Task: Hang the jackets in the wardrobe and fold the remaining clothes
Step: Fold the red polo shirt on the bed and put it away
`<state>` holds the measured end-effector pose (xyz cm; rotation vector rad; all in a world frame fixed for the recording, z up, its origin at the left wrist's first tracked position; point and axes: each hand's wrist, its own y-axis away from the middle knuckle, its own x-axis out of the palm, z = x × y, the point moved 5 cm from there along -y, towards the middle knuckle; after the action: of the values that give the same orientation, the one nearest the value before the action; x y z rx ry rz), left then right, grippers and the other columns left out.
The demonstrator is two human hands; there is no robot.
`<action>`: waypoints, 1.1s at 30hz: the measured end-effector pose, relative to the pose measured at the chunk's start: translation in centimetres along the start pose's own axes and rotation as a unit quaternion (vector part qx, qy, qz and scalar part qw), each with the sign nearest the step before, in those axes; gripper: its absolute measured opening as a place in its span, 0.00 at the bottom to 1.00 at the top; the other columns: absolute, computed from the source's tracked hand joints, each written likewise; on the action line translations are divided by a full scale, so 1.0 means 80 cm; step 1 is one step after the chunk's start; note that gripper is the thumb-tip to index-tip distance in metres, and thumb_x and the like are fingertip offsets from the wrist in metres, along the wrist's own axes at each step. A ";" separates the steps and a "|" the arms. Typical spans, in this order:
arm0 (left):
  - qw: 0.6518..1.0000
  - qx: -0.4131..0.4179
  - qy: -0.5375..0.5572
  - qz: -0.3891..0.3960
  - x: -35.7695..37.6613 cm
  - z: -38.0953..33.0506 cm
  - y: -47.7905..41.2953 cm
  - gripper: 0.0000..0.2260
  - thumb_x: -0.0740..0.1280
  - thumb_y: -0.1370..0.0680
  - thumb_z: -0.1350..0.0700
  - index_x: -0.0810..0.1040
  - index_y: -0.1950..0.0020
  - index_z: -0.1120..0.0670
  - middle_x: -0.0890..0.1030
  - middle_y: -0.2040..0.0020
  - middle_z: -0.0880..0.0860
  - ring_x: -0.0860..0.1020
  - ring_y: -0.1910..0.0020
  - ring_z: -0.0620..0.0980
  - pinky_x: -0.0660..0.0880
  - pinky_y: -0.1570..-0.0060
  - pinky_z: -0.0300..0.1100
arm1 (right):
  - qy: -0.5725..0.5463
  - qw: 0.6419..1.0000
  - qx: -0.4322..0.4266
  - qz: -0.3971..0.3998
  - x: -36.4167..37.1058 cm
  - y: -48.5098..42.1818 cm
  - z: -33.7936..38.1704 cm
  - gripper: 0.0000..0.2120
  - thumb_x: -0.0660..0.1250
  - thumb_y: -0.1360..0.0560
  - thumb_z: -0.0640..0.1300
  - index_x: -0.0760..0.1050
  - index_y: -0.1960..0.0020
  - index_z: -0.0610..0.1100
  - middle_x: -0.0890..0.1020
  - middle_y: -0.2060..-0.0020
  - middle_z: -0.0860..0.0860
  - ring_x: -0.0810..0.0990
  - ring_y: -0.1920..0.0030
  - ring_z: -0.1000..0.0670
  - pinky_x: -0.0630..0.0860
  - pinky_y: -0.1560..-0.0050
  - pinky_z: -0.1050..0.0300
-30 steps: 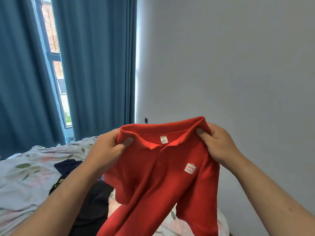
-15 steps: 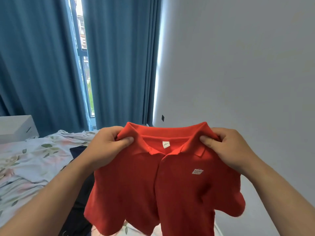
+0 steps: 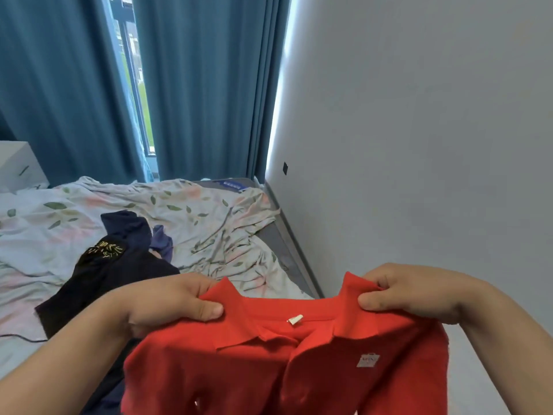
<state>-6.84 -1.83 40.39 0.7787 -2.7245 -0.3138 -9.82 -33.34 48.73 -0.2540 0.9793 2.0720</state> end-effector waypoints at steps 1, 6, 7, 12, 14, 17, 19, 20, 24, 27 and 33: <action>0.999 -0.017 0.015 -0.026 -0.013 0.022 -0.017 0.15 0.69 0.22 0.59 0.79 0.39 0.66 0.81 0.41 0.65 0.81 0.47 0.55 0.76 0.44 0.46 | -0.014 1.000 0.015 0.006 0.000 -0.022 -0.017 0.09 0.66 0.20 0.45 0.83 0.54 0.45 0.84 0.57 0.52 0.79 0.58 0.56 0.74 0.55 0.62; 0.963 -0.087 0.031 -0.254 -0.084 0.132 -0.108 0.05 0.70 0.23 0.62 0.84 0.51 0.62 0.86 0.53 0.58 0.83 0.60 0.42 0.77 0.54 0.35 | -0.028 0.994 0.093 -0.046 0.000 -0.172 -0.125 0.07 0.66 0.20 0.44 0.83 0.49 0.45 0.87 0.52 0.50 0.83 0.53 0.53 0.79 0.43 0.53; 0.952 -0.099 0.021 -0.290 -0.098 0.156 -0.130 0.06 0.68 0.21 0.62 0.85 0.53 0.60 0.86 0.55 0.55 0.83 0.60 0.43 0.76 0.56 0.35 | -0.030 0.993 0.099 -0.054 0.002 -0.208 -0.148 0.07 0.66 0.20 0.44 0.83 0.48 0.44 0.87 0.52 0.50 0.84 0.51 0.52 0.78 0.41 0.53; 0.887 -0.137 -0.024 -0.439 -0.168 0.288 -0.234 0.08 0.66 0.20 0.59 0.82 0.56 0.57 0.85 0.59 0.51 0.79 0.59 0.47 0.74 0.55 0.43 | -0.019 0.989 0.120 -0.078 0.020 -0.390 -0.278 0.10 0.66 0.22 0.46 0.83 0.51 0.41 0.85 0.53 0.45 0.83 0.53 0.48 0.77 0.48 0.54; 0.866 -0.148 -0.037 -0.477 -0.197 0.341 -0.269 0.08 0.65 0.19 0.58 0.81 0.55 0.55 0.84 0.58 0.52 0.79 0.58 0.49 0.74 0.55 0.44 | 0.006 0.988 0.124 -0.087 0.030 -0.461 -0.331 0.12 0.65 0.22 0.46 0.79 0.58 0.38 0.83 0.60 0.43 0.79 0.59 0.48 0.71 0.60 0.56; 0.846 -0.162 -0.079 -0.502 -0.249 0.418 -0.320 0.08 0.64 0.19 0.57 0.78 0.56 0.48 0.82 0.58 0.46 0.79 0.56 0.47 0.73 0.57 0.41 | 0.057 0.986 0.111 -0.109 0.047 -0.561 -0.401 0.15 0.62 0.20 0.46 0.71 0.65 0.45 0.77 0.65 0.51 0.77 0.58 0.47 0.66 0.63 0.55; 0.824 -0.173 -0.128 -0.523 -0.285 0.468 -0.352 0.07 0.63 0.18 0.56 0.77 0.55 0.48 0.80 0.56 0.45 0.78 0.54 0.49 0.70 0.57 0.42 | 0.077 0.982 0.100 -0.139 0.063 -0.621 -0.444 0.13 0.59 0.19 0.47 0.71 0.61 0.45 0.78 0.61 0.50 0.78 0.53 0.44 0.71 0.55 0.53; 0.811 -0.179 -0.153 -0.536 -0.305 0.490 -0.367 0.06 0.62 0.18 0.54 0.76 0.54 0.49 0.80 0.57 0.45 0.78 0.53 0.50 0.69 0.57 0.44 | 0.099 0.977 0.095 -0.164 0.070 -0.649 -0.462 0.12 0.58 0.18 0.47 0.70 0.59 0.44 0.79 0.58 0.47 0.78 0.51 0.43 0.71 0.52 0.51; 0.724 -0.216 -0.312 -0.576 -0.369 0.564 -0.420 0.09 0.58 0.18 0.47 0.71 0.54 0.49 0.78 0.58 0.49 0.77 0.55 0.55 0.67 0.60 0.47 | 0.211 0.928 0.046 -0.302 0.096 -0.738 -0.515 0.10 0.60 0.19 0.46 0.74 0.54 0.41 0.78 0.56 0.42 0.76 0.53 0.38 0.69 0.55 0.47; 0.660 -0.234 -0.438 -0.563 -0.402 0.595 -0.448 0.14 0.54 0.18 0.44 0.69 0.55 0.52 0.76 0.60 0.52 0.77 0.60 0.58 0.68 0.64 0.48 | 0.280 0.891 -0.018 -0.357 0.109 -0.784 -0.540 0.10 0.66 0.22 0.44 0.73 0.59 0.40 0.78 0.62 0.41 0.75 0.61 0.38 0.70 0.61 0.47; 0.592 -0.140 -0.636 -0.474 -0.461 0.590 -0.478 0.15 0.59 0.21 0.45 0.71 0.60 0.55 0.76 0.67 0.55 0.76 0.73 0.60 0.64 0.76 0.45 | 0.358 0.818 -0.183 -0.411 0.103 -0.836 -0.555 0.12 0.59 0.23 0.47 0.72 0.61 0.41 0.75 0.65 0.42 0.73 0.66 0.40 0.70 0.64 0.47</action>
<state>25.71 -7.53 -22.51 2.6056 -2.5539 -2.1954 27.99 -35.72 -22.59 -1.4693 0.6523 1.2999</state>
